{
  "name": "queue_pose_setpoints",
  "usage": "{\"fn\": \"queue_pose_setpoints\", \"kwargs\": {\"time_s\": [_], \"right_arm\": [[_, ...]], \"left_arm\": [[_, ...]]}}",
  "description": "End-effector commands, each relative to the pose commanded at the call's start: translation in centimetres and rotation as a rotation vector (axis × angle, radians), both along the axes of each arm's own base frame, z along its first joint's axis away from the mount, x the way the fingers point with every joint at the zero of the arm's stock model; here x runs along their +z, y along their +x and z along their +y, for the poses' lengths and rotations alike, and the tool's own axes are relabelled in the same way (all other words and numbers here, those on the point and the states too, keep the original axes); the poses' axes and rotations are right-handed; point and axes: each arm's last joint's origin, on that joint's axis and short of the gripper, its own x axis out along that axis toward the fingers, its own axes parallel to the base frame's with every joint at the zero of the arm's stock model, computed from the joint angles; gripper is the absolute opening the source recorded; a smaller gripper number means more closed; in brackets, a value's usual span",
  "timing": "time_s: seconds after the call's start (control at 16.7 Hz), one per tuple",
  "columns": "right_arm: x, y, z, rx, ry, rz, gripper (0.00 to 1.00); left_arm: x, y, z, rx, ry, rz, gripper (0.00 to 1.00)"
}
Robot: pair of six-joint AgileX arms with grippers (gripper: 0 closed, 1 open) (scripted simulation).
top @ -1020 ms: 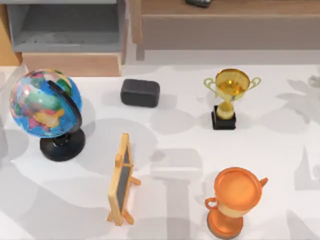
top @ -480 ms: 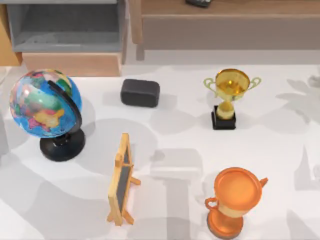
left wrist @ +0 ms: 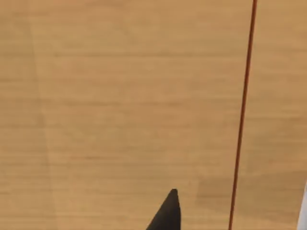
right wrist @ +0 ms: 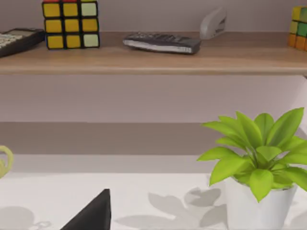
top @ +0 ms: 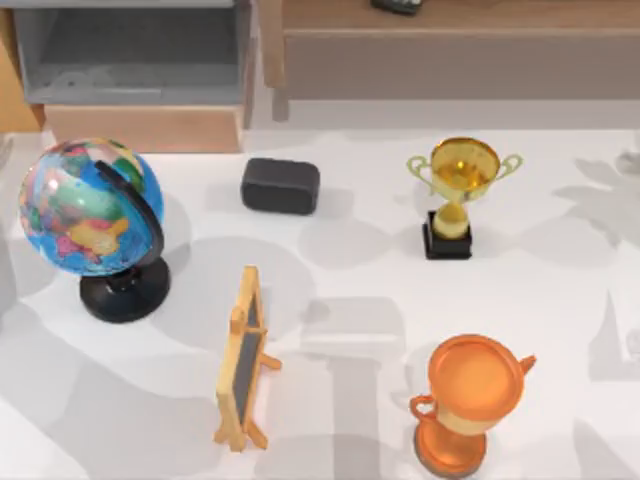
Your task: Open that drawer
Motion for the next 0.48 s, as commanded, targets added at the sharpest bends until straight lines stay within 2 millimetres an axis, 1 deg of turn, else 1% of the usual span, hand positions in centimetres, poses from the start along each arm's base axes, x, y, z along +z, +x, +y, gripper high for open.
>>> {"fn": "queue_pose_setpoints", "kwargs": {"time_s": [0.3, 0.36, 0.48], "right_arm": [[0.00, 0.00, 0.00, 0.000, 0.000, 0.000, 1.00], [0.00, 0.00, 0.00, 0.000, 0.000, 0.000, 1.00], [0.00, 0.00, 0.00, 0.000, 0.000, 0.000, 1.00]], "left_arm": [[0.00, 0.00, 0.00, 0.000, 0.000, 0.000, 0.02], [0.00, 0.00, 0.00, 0.000, 0.000, 0.000, 0.00], [0.00, 0.00, 0.00, 0.000, 0.000, 0.000, 0.00]]}}
